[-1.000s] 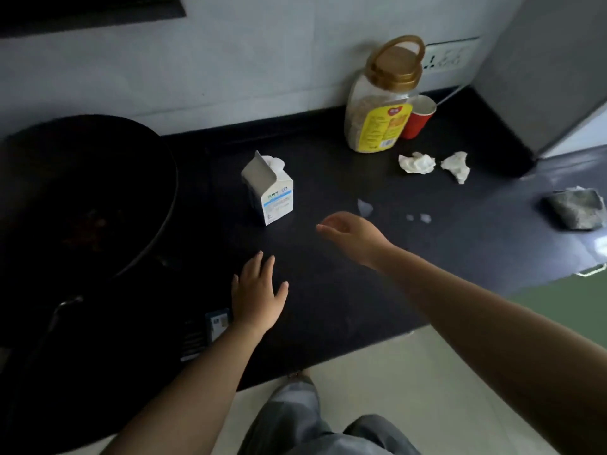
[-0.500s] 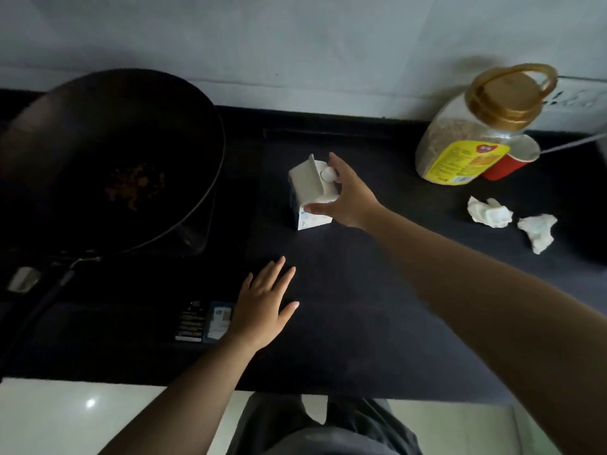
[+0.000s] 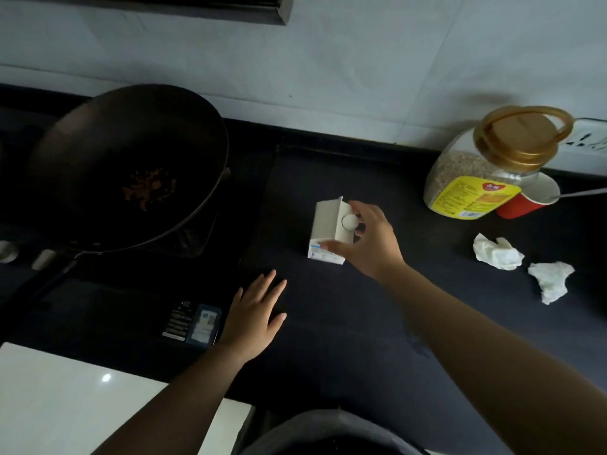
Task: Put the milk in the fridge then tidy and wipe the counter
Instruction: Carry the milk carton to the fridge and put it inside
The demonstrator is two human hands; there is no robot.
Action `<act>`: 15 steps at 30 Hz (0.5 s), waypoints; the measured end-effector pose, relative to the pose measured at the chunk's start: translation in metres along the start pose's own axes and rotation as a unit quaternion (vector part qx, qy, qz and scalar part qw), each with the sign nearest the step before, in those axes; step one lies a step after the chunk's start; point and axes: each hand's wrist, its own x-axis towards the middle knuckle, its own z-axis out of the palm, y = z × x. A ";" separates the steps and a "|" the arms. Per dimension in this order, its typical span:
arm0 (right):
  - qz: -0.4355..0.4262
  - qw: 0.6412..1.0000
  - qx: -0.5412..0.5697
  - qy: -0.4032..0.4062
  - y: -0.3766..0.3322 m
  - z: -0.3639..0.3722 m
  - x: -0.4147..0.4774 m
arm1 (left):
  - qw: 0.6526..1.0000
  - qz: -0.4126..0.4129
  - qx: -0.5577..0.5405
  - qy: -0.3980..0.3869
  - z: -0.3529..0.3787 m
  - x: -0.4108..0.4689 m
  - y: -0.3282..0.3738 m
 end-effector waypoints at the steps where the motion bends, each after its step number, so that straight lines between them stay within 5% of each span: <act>1: -0.002 1.000 0.001 0.001 0.002 -0.002 -0.007 | 1.000 -0.002 -0.004 0.006 0.001 0.000 0.001; 15: 0.004 0.998 0.049 -0.043 0.019 -0.012 -0.043 | 0.999 -0.028 -0.014 0.024 0.008 -0.001 0.005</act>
